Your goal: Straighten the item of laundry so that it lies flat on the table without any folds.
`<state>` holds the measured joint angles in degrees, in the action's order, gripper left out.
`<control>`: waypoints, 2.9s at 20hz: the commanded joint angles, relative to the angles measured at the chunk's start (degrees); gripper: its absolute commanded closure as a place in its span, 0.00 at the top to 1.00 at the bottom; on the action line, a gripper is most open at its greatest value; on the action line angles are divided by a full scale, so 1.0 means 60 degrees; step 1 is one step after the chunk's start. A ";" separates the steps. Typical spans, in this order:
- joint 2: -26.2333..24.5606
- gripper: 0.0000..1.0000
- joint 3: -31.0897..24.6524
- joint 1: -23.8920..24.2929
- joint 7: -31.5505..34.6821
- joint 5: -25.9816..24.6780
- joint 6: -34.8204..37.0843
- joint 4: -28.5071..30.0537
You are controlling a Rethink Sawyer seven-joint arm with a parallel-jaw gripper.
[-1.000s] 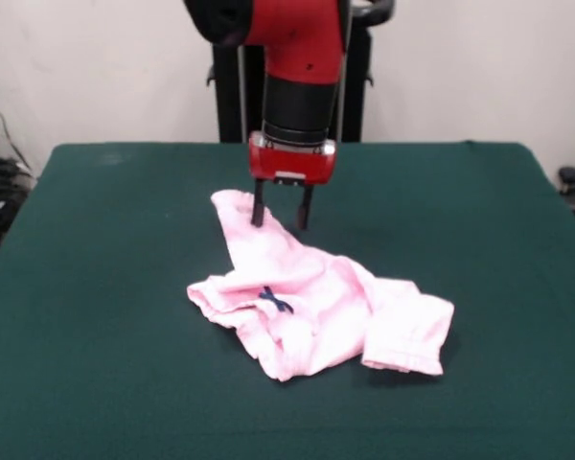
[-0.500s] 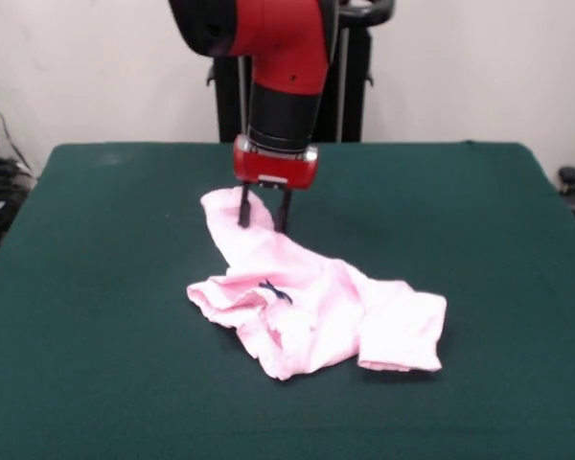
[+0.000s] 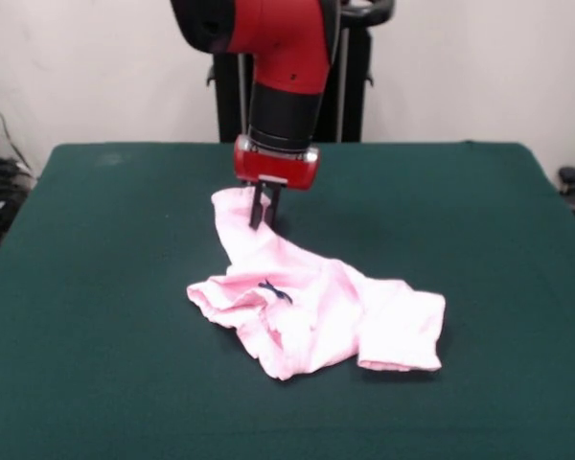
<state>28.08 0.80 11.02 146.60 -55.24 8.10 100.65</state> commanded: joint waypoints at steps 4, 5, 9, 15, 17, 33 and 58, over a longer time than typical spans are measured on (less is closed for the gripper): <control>0.0153 0.00 -0.0272 0.0225 0.1035 0.1542 0.0085 0.0149; 0.0055 0.00 -0.0276 0.0239 0.1321 0.1879 0.0113 0.0332; -0.0853 0.00 0.0794 -0.0955 0.3231 0.3452 -0.0712 0.0899; -0.1303 0.00 0.1172 -0.1553 0.3239 0.4897 -0.1822 0.1662; -0.1474 0.00 0.1255 -0.1734 0.3179 0.5387 -0.2073 0.1755; -0.1546 0.00 0.0511 -0.2470 0.2706 0.8606 -0.2528 0.2416; -0.1294 0.00 0.0746 -0.3950 0.2374 1.2172 -0.1676 0.2182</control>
<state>24.48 8.98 -9.30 147.93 11.62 -6.28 116.54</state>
